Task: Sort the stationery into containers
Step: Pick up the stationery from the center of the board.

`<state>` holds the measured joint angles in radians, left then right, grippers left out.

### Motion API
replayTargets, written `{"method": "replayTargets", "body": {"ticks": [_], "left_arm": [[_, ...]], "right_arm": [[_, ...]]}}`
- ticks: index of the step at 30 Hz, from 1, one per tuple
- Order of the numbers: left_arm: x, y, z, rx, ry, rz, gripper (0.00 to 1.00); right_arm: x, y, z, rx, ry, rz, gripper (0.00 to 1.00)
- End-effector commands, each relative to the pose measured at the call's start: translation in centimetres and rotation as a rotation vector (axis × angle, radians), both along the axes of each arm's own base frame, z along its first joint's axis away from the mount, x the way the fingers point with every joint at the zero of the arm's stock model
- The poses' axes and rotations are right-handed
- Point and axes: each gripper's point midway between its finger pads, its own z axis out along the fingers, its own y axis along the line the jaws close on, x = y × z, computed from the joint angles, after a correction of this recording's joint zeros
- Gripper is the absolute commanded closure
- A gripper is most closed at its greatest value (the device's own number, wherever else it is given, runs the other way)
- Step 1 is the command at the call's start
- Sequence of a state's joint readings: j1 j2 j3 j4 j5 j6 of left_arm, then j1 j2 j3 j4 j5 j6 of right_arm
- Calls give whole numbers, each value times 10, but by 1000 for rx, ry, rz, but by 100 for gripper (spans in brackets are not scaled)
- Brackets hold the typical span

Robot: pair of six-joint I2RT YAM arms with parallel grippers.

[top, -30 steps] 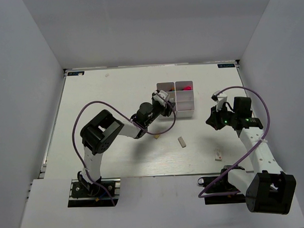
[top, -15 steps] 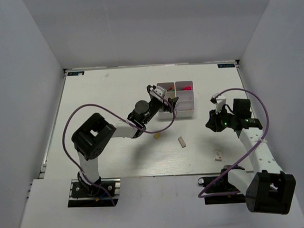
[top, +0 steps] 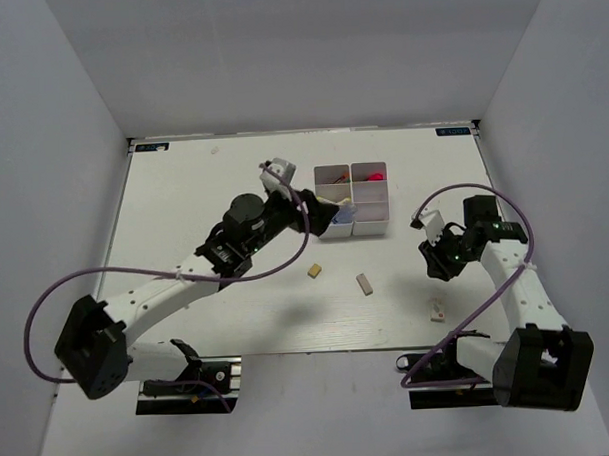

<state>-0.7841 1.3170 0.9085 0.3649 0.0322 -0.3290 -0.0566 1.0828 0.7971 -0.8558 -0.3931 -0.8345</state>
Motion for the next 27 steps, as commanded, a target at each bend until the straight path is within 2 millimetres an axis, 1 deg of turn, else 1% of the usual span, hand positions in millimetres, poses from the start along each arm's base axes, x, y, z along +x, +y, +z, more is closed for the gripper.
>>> {"method": "replayTargets", "body": {"ticks": [1,2,3,4,5,6,7,8,9,10,11,13,14,16,17,18,20,22,24,25,27], "left_arm": [[-35,40,-69,56,304,71,0],[-42,45,-73,43,327,76,0],[-51,54,-92,31,385,95,0],[-56,60,-96,14,399,108,0],[-65,68,-101,-12,406,109,0],[-70,72,-103,-43,425,113,0],[-74,76,-107,-55,437,124,0],[-80,82,-121,-55,457,129,0],[-84,84,-117,-93,458,128,0],[-87,87,-120,-99,465,129,0],[-90,90,-129,-89,475,132,0],[-91,91,-130,-96,482,134,0],[-92,92,-135,-90,488,135,0],[-95,90,-135,-89,493,115,0],[-96,90,-142,-75,506,118,0],[-99,89,-142,-68,504,98,0],[-100,86,-143,-65,510,86,0],[-101,85,-151,-46,530,81,0],[-102,83,-155,-37,541,73,0],[-102,81,-153,-31,537,62,0],[-100,80,-152,-24,531,61,0]], "right_arm": [[-14,-16,2,-99,113,77,64],[-15,-22,2,-124,144,41,64],[-19,-23,1,-128,191,33,56],[-21,-24,1,-135,200,35,51],[-23,-29,0,-164,211,30,51],[-24,-30,0,-169,223,7,50],[-23,-31,2,-175,222,-13,45],[-25,-31,2,-175,251,-24,38],[-26,-29,5,-159,273,-64,30],[-33,-27,5,-147,311,-75,10],[-40,-26,3,-143,375,-88,10],[-53,-24,-1,-139,462,-127,10],[-58,-24,-3,-140,491,-148,10],[-65,-27,-9,-165,531,-179,10],[-73,-26,-13,-169,583,-202,10],[-76,-24,-15,-161,615,-209,10],[-80,-17,-18,-136,657,-240,12],[-81,-14,-19,-124,665,-246,14],[-85,-11,-21,-113,697,-263,18],[-84,-7,-22,-94,705,-263,18],[-82,-7,-26,-108,723,-280,22]]}}
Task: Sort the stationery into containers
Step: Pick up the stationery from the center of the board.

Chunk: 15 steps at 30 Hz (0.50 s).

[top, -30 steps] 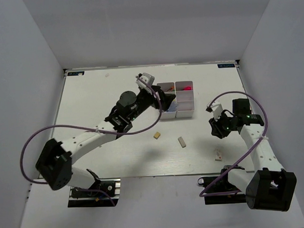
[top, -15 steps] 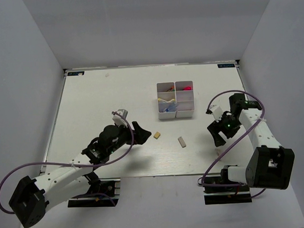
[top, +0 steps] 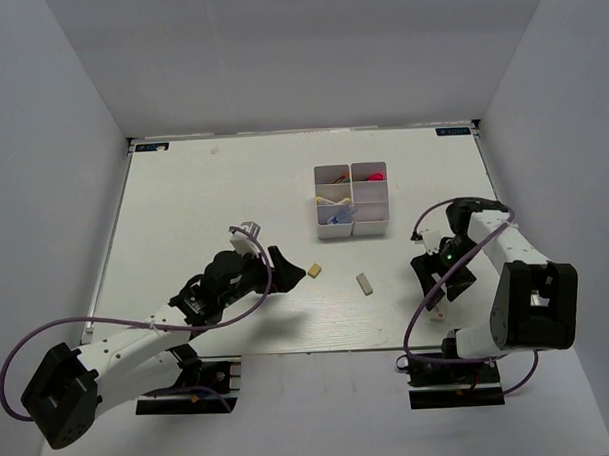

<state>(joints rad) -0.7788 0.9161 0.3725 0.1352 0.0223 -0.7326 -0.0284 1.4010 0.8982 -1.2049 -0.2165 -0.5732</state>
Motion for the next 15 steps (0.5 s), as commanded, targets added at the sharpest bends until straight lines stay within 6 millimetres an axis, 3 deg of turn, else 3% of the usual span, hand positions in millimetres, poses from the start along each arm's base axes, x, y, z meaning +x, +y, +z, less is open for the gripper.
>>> {"method": "replayTargets", "body": {"ticks": [1,2,6,8,15], "left_arm": [[0,-5,9,-11,-14,-25,0],[-1,-4,3,7,5,-25,0],[2,-6,13,6,-9,-28,0],[3,-4,8,22,3,-20,0],[4,-2,6,26,12,1,0]], "right_arm": [[-3,5,-5,-16,70,-59,22],[-1,3,-7,-28,73,-52,22],[11,-2,-22,-87,83,-87,28],[17,-10,-27,-146,66,-112,30],[30,-6,-42,-197,14,-117,36]]}}
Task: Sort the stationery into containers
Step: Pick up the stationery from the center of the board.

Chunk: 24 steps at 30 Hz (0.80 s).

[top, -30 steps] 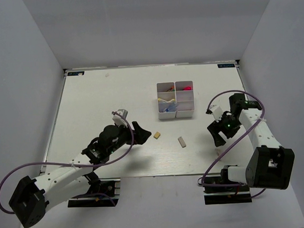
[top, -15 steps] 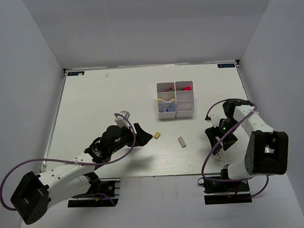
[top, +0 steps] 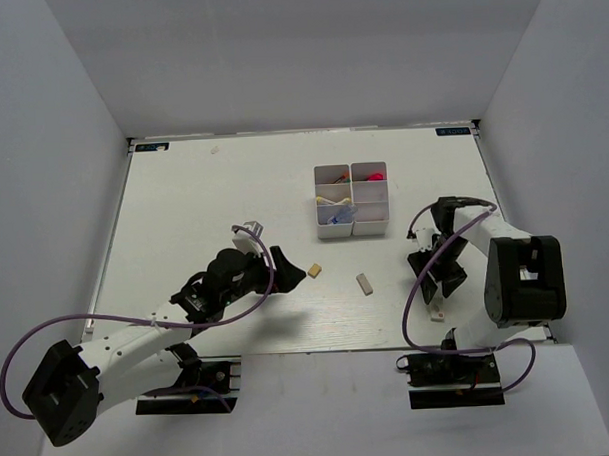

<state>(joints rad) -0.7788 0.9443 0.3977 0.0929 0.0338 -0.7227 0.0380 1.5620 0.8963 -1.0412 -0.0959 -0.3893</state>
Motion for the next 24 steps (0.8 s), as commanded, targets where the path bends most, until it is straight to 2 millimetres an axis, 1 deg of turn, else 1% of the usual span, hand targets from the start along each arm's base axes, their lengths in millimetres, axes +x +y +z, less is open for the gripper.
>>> {"method": "replayTargets", "body": {"ticks": [1,3,4,5,8,12,13,14,15,19,22,24], "left_arm": [[6,-2,14,-15,-11,19,0],[7,0,12,-6,-7,27,0],[7,0,12,-6,-7,27,0],[7,0,15,-6,-7,27,0],[6,2,11,11,5,36,0],[6,2,11,11,5,36,0],[6,2,11,11,5,36,0],[6,2,11,11,5,36,0],[6,2,11,11,5,36,0],[7,1,13,5,-2,36,0],[7,1,13,5,-2,36,0],[6,2,10,12,6,36,0]], "right_arm": [[8,-3,-10,-56,-28,-28,38],[7,0,-12,-53,-23,-14,38],[7,1,-14,-55,-20,-17,39],[6,1,-15,-66,-16,-7,39],[1,-4,-16,-103,-7,3,41],[-14,-4,-18,-107,20,8,41],[-16,-4,-18,-107,23,11,42],[-22,-10,-20,-137,27,16,42],[-21,-12,-20,-149,23,18,42],[-20,-11,-19,-143,15,16,42],[-23,-12,-23,-151,41,29,43],[-21,-10,-24,-140,34,28,48]]}}
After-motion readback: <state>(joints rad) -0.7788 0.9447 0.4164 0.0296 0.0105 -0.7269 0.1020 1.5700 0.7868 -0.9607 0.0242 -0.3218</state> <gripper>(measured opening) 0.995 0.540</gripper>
